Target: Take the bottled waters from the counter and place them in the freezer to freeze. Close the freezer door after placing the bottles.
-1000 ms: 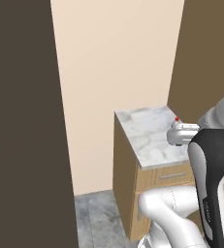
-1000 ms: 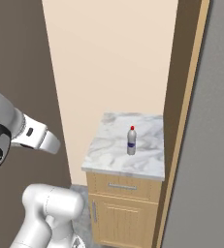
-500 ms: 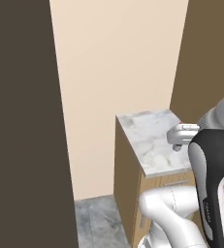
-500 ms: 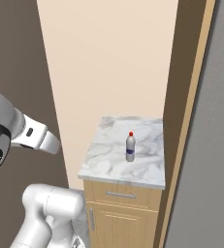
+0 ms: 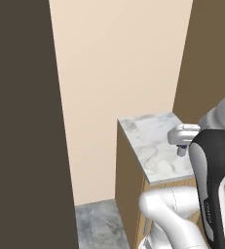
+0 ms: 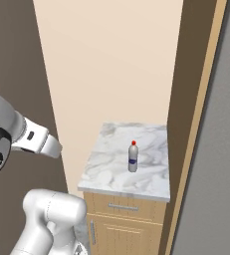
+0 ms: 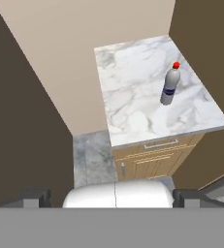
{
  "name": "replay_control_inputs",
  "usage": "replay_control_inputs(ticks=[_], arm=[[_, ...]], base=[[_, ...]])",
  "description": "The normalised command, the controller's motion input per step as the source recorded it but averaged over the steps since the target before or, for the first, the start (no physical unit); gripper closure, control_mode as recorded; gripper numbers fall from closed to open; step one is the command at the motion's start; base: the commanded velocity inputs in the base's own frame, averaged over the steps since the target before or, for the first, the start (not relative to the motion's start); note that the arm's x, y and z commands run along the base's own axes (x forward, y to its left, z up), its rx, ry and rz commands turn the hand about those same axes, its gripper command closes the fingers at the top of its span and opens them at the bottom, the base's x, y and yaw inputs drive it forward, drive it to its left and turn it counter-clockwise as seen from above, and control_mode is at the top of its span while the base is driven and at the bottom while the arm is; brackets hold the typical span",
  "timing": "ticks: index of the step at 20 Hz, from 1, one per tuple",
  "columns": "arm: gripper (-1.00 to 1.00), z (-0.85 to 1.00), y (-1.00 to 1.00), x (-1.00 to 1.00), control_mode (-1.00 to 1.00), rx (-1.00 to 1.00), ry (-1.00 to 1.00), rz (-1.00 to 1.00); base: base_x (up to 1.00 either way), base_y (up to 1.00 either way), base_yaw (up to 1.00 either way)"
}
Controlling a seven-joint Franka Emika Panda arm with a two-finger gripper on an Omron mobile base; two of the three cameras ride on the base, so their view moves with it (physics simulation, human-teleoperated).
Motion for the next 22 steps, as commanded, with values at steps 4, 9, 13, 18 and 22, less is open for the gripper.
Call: replay_control_inputs(ticks=[4,9,13,18,22], arm=[[-1.0,0.0,0.02,0.02,-1.0,0.0,0.0,0.0],[-1.0,0.0,-0.02,0.04,-1.0,0.0,-0.02,0.01],[-1.0,0.0,-0.42,0.45,-1.0,0.0,-0.1,0.13],[-1.0,0.0,-0.48,0.66,-1.0,0.01,-0.04,0.18],[-1.0,-0.06,-0.33,0.5,-1.0,0.0,-0.09,0.16]], base=[[0.05,0.04,0.0],[0.0,0.0,0.0],[0.0,0.0,0.0],[0.0,0.0,0.0],[0.0,0.0,0.0]])
